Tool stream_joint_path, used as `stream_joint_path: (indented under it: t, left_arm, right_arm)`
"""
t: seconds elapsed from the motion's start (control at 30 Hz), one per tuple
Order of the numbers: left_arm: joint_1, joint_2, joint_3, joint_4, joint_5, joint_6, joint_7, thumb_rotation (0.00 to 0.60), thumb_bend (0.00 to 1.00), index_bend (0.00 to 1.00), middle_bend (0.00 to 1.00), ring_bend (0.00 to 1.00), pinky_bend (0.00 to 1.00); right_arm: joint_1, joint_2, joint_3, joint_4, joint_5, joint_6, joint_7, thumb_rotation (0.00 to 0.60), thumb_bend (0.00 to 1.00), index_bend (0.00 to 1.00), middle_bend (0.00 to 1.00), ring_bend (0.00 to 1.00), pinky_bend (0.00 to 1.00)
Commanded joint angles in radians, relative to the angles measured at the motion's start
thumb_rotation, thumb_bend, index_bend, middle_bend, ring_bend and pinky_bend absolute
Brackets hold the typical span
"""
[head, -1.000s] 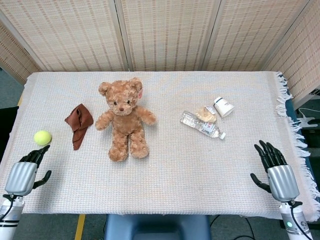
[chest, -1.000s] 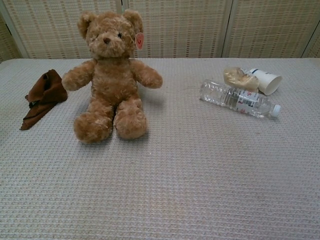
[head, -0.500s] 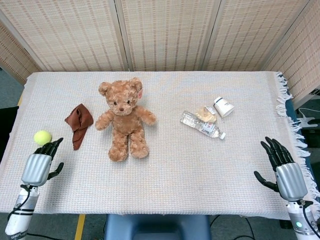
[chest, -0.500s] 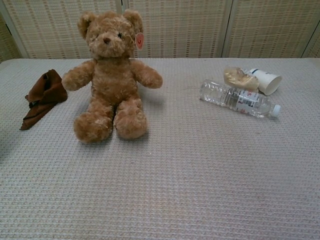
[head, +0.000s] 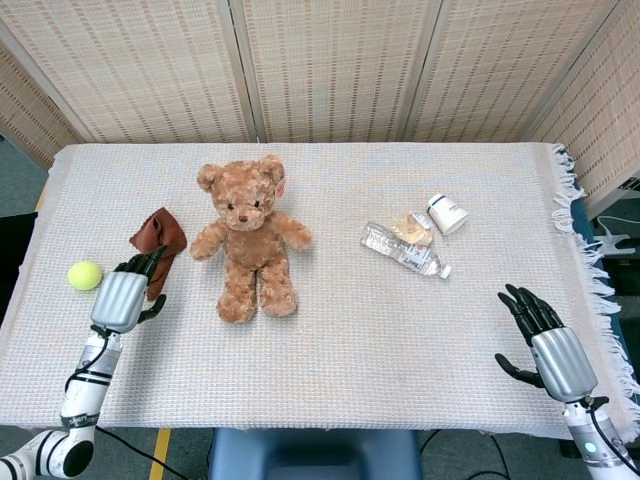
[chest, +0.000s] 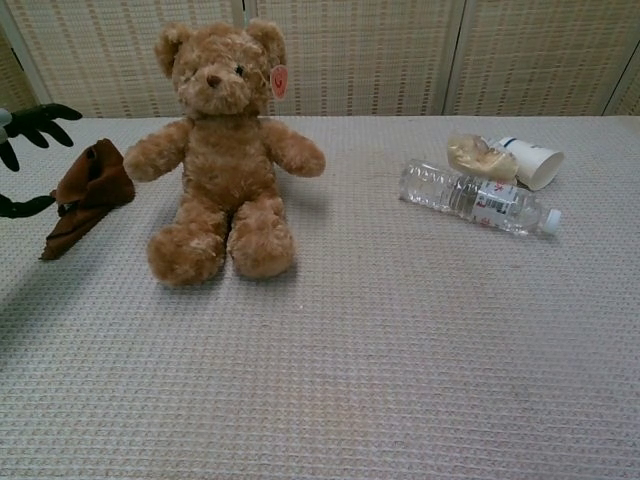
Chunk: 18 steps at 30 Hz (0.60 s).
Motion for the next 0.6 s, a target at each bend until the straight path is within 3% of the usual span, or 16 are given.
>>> stream_joint_path:
  t: [0.03,0.27,0.6]
  left_arm:
    - [-0.039,-0.029,-0.023,0.016,-0.07,-0.062,0.026,0.6,0.34,0.05,0.18,0.21,0.37]
    - [-0.078,-0.088,-0.032,0.077,-0.161,-0.121,0.044,0.6,0.33,0.06,0.18,0.21,0.37]
    - [-0.094,-0.16,-0.054,0.136,-0.183,-0.055,0.032,0.6,0.33,0.06,0.19,0.21,0.37]
  right_arm:
    - [0.0,-0.006,0.002,0.004,-0.012,0.011,0.012,0.6,0.13,0.0,0.0,0.0,0.13]
    - [-0.002,-0.051,0.007,0.088,-0.08,0.091,0.096,0.6,0.13,0.0,0.0,0.0,0.13]
    - [-0.008,-0.052,0.014,0.091,-0.071,0.101,0.109,0.6,0.13,0.0,0.0,0.0,0.13]
